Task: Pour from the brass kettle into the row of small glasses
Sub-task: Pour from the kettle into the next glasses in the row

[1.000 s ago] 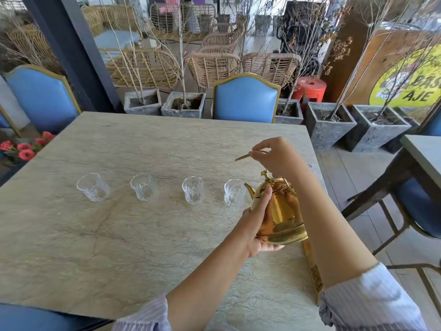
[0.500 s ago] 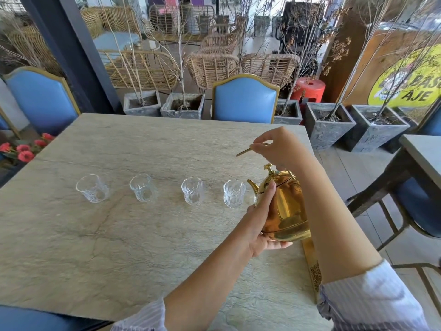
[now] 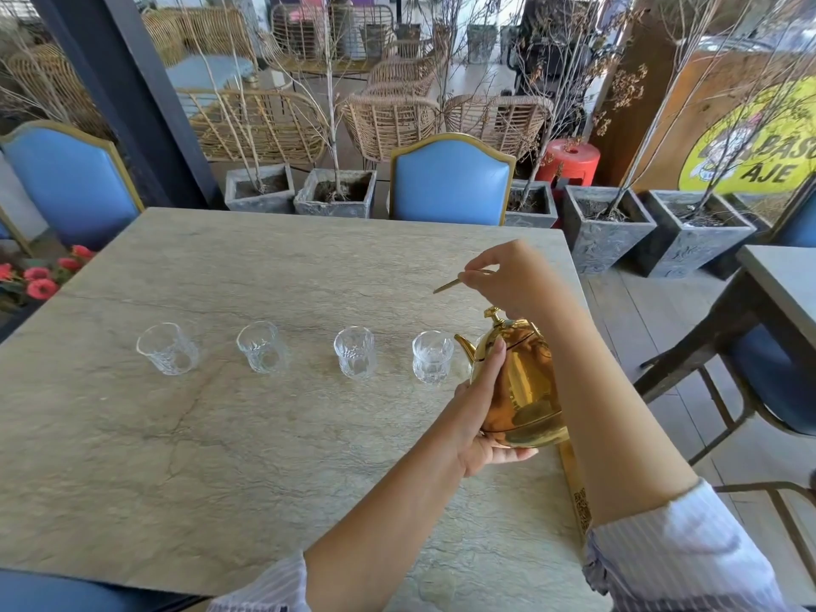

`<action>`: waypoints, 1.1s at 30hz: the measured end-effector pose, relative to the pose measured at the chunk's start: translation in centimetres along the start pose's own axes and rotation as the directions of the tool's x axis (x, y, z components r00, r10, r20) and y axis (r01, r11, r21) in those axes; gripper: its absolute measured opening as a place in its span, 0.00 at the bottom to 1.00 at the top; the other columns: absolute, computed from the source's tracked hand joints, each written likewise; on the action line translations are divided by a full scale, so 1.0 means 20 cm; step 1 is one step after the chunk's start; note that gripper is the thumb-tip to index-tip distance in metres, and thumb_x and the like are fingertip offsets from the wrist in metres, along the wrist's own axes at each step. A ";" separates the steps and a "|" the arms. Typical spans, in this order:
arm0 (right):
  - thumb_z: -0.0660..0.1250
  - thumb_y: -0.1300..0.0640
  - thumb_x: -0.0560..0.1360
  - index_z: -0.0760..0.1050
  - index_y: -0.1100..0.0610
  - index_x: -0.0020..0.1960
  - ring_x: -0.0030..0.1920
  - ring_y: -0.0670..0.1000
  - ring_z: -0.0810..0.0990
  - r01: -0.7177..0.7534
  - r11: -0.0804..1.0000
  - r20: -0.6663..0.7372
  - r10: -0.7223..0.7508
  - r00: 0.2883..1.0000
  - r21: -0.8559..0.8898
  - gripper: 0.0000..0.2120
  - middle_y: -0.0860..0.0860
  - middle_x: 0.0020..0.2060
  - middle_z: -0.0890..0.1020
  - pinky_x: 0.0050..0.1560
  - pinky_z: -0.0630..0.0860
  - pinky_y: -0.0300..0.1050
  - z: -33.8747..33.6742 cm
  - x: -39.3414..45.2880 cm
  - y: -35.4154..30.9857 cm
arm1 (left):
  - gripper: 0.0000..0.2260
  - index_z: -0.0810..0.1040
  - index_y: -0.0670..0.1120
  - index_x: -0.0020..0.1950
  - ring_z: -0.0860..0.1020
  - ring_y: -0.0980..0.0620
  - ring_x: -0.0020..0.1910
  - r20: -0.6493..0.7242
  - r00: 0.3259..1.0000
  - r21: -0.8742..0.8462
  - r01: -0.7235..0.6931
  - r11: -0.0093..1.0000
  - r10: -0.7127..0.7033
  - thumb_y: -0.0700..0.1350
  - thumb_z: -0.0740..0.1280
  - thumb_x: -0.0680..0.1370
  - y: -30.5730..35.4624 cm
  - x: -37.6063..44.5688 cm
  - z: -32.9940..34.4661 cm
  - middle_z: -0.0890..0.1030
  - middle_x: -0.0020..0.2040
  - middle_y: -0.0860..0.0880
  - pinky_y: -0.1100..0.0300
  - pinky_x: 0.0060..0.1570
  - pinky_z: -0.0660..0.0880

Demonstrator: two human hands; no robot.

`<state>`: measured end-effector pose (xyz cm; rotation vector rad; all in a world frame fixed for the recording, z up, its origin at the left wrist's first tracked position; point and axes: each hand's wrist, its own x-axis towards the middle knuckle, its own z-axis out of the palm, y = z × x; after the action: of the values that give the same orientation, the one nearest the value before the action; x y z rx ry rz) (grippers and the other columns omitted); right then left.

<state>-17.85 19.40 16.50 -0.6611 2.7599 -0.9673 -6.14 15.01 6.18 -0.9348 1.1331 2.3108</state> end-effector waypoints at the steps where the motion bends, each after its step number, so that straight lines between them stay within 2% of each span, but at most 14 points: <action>1: 0.67 0.53 0.78 0.83 0.59 0.57 0.26 0.45 0.73 0.000 1.000 -0.006 0.000 1.000 0.015 0.13 0.56 0.41 0.85 0.28 0.71 0.39 0.02 0.01 0.01 | 0.49 0.72 0.47 0.77 0.84 0.35 0.64 -0.003 1.000 0.002 0.003 1.000 -0.003 0.73 0.77 0.65 0.00 0.01 -0.01 0.83 0.69 0.37 0.42 0.44 0.87; 3: 0.68 0.53 0.78 0.83 0.60 0.57 0.25 0.45 0.73 -0.006 0.999 -0.020 0.007 1.000 0.032 0.13 0.55 0.39 0.84 0.27 0.70 0.38 0.05 0.01 0.04 | 0.50 0.72 0.47 0.77 0.84 0.36 0.64 -0.007 1.000 0.021 0.005 1.000 -0.005 0.74 0.78 0.63 0.00 0.03 -0.03 0.83 0.68 0.38 0.44 0.43 0.87; 6: 0.68 0.53 0.77 0.82 0.59 0.58 0.26 0.47 0.75 -0.024 0.999 -0.043 0.025 0.999 0.027 0.14 0.54 0.38 0.83 0.28 0.72 0.39 0.10 0.02 0.07 | 0.61 0.71 0.47 0.78 0.84 0.36 0.64 -0.012 1.000 0.046 0.007 0.999 -0.006 0.75 0.81 0.51 -0.01 0.07 -0.05 0.82 0.69 0.38 0.44 0.42 0.87; 9: 0.68 0.53 0.76 0.83 0.59 0.59 0.35 0.53 0.83 -0.025 0.999 -0.086 0.028 0.996 0.036 0.15 0.55 0.44 0.86 0.40 0.82 0.49 0.14 0.01 0.11 | 0.66 0.68 0.49 0.79 0.84 0.36 0.65 -0.017 1.000 0.046 0.019 0.999 -0.019 0.74 0.83 0.46 -0.02 0.12 -0.08 0.81 0.71 0.38 0.45 0.40 0.86; 11: 0.68 0.53 0.76 0.83 0.58 0.58 0.40 0.56 0.85 -0.024 0.999 -0.121 0.030 0.992 0.047 0.15 0.55 0.50 0.87 0.45 0.83 0.51 0.17 0.00 0.14 | 0.65 0.68 0.50 0.79 0.83 0.36 0.65 -0.024 1.000 0.061 0.012 0.998 -0.010 0.75 0.83 0.47 -0.03 0.16 -0.11 0.80 0.72 0.39 0.45 0.38 0.86; 14: 0.69 0.53 0.75 0.83 0.58 0.59 0.39 0.57 0.85 -0.035 0.995 -0.170 0.049 0.984 0.088 0.15 0.54 0.56 0.85 0.36 0.78 0.42 0.21 -0.02 0.17 | 0.62 0.68 0.52 0.79 0.82 0.36 0.66 -0.027 0.999 0.076 -0.015 0.997 0.017 0.74 0.83 0.49 -0.04 0.18 -0.14 0.79 0.72 0.40 0.45 0.39 0.87; 15: 0.69 0.53 0.75 0.83 0.58 0.59 0.38 0.56 0.84 -0.038 0.994 -0.187 0.056 0.981 0.098 0.15 0.54 0.57 0.85 0.33 0.74 0.39 0.23 -0.02 0.18 | 0.62 0.68 0.53 0.78 0.82 0.36 0.66 -0.027 0.999 0.080 -0.025 0.996 0.027 0.74 0.83 0.50 -0.04 0.19 -0.15 0.79 0.72 0.40 0.44 0.40 0.87; 17: 0.70 0.52 0.75 0.83 0.58 0.59 0.41 0.53 0.83 -0.042 0.991 -0.220 0.069 0.973 0.125 0.16 0.55 0.57 0.85 0.34 0.70 0.37 0.26 -0.04 0.19 | 0.61 0.68 0.54 0.78 0.81 0.36 0.68 -0.023 0.999 0.092 -0.045 0.995 0.047 0.73 0.84 0.51 -0.04 0.20 -0.17 0.79 0.73 0.41 0.39 0.48 0.86; 20: 0.71 0.50 0.74 0.83 0.58 0.58 0.41 0.52 0.83 -0.042 0.979 -0.247 0.092 0.965 0.199 0.17 0.55 0.52 0.87 0.44 0.76 0.41 0.29 -0.07 0.20 | 0.60 0.66 0.56 0.79 0.80 0.35 0.69 -0.016 0.996 0.110 -0.087 0.990 0.089 0.71 0.84 0.52 -0.04 0.20 -0.20 0.78 0.73 0.42 0.30 0.63 0.80; 22: 0.72 0.49 0.74 0.84 0.57 0.57 0.41 0.52 0.84 -0.030 0.967 -0.266 0.099 0.959 0.252 0.17 0.53 0.52 0.87 0.49 0.80 0.45 0.32 -0.08 0.20 | 0.64 0.64 0.55 0.80 0.79 0.36 0.70 -0.016 0.993 0.122 -0.117 0.986 0.120 0.71 0.85 0.49 -0.03 0.18 -0.22 0.76 0.74 0.42 0.29 0.65 0.78; 25: 0.73 0.50 0.73 0.84 0.57 0.58 0.46 0.52 0.85 -0.007 0.956 -0.290 0.096 0.952 0.293 0.16 0.52 0.53 0.86 0.48 0.80 0.44 0.34 -0.10 0.18 | 0.69 0.62 0.54 0.81 0.77 0.37 0.72 -0.022 0.987 0.147 -0.157 0.977 0.162 0.72 0.84 0.45 -0.01 0.12 -0.26 0.75 0.74 0.43 0.29 0.67 0.76; 29: 0.73 0.50 0.73 0.84 0.57 0.57 0.40 0.51 0.85 0.021 0.951 -0.278 0.069 0.958 0.308 0.16 0.50 0.44 0.86 0.43 0.80 0.45 0.37 -0.11 0.09 | 0.74 0.61 0.54 0.82 0.76 0.37 0.73 -0.039 0.981 0.140 -0.185 0.973 0.192 0.73 0.83 0.38 0.00 0.07 -0.31 0.74 0.76 0.43 0.28 0.69 0.75; 31: 0.73 0.51 0.73 0.84 0.57 0.56 0.28 0.45 0.77 0.036 0.948 -0.263 0.050 0.964 0.315 0.15 0.47 0.34 0.83 0.34 0.74 0.40 0.40 -0.10 0.05 | 0.75 0.60 0.55 0.81 0.75 0.37 0.74 -0.060 0.976 0.130 -0.201 0.971 0.210 0.74 0.82 0.38 0.01 0.04 -0.35 0.73 0.76 0.44 0.29 0.69 0.75; 33: 0.73 0.52 0.73 0.84 0.57 0.56 0.23 0.44 0.69 0.038 0.941 -0.242 0.048 0.969 0.338 0.14 0.46 0.25 0.76 0.32 0.70 0.40 0.43 -0.09 0.01 | 0.73 0.59 0.56 0.83 0.73 0.38 0.76 -0.076 0.973 0.126 -0.208 0.970 0.218 0.74 0.83 0.42 0.03 0.02 -0.39 0.71 0.78 0.45 0.29 0.71 0.73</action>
<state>-13.90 15.61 9.55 -0.5049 2.6830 -1.5755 -3.68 8.43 2.74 -0.9201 1.4545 2.3573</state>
